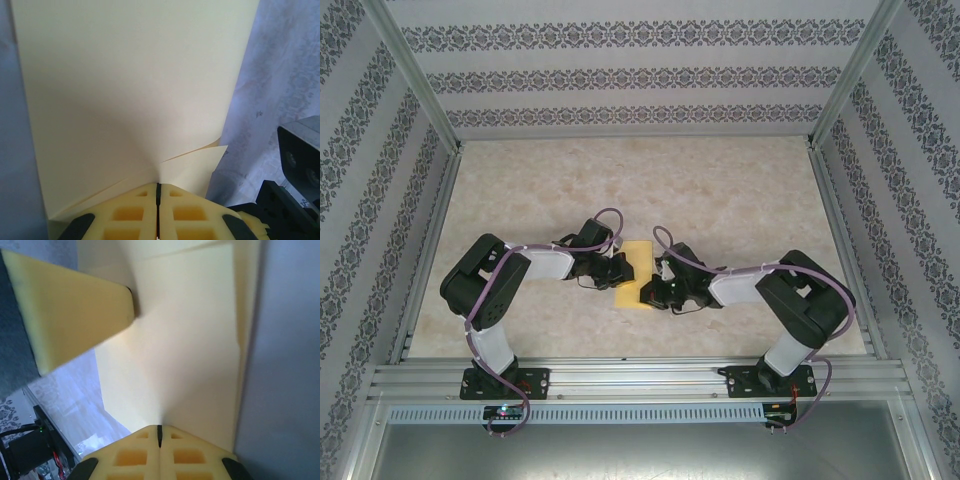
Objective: Fold a paper plane with a square sheet of paper (pick it up from the middle)
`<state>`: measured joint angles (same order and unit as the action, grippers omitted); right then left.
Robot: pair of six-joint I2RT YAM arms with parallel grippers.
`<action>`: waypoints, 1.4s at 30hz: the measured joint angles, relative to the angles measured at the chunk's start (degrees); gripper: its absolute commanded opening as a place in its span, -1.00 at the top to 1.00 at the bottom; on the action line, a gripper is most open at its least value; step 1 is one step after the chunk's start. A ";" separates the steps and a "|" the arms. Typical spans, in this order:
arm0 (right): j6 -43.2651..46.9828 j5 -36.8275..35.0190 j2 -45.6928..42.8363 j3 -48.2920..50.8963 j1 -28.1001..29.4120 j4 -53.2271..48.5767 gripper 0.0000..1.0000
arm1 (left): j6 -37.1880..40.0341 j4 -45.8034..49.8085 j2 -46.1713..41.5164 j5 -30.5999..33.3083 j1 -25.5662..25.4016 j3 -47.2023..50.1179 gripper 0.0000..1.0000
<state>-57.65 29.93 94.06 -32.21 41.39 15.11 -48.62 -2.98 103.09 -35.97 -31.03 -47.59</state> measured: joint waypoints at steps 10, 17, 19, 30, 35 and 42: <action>-3.08 0.24 -0.35 2.71 -0.04 4.87 1.00 | 2.64 2.47 -1.46 -0.74 0.00 -0.66 0.72; -3.76 0.63 0.15 2.69 -0.02 5.55 1.00 | 2.75 2.12 -4.90 -3.96 -0.37 -0.66 0.75; -3.76 0.63 0.15 2.69 -0.02 5.57 1.00 | 2.40 1.97 -4.55 -4.17 -0.87 -0.63 0.75; -3.63 0.59 0.15 2.19 -0.02 4.46 1.00 | 1.97 0.31 1.09 -3.63 -2.62 -0.63 0.74; -2.91 0.26 0.04 1.33 0.02 2.45 1.00 | 2.45 0.35 1.01 -3.30 -2.34 -0.63 0.70; -2.01 0.09 0.04 0.83 0.02 1.18 1.00 | 3.72 0.39 0.79 -3.54 0.48 -0.52 0.66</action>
<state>-59.66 30.02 94.11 -31.38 41.41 16.29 -44.91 -2.59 103.88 -39.51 -30.55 -48.12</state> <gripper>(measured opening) 0.059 0.166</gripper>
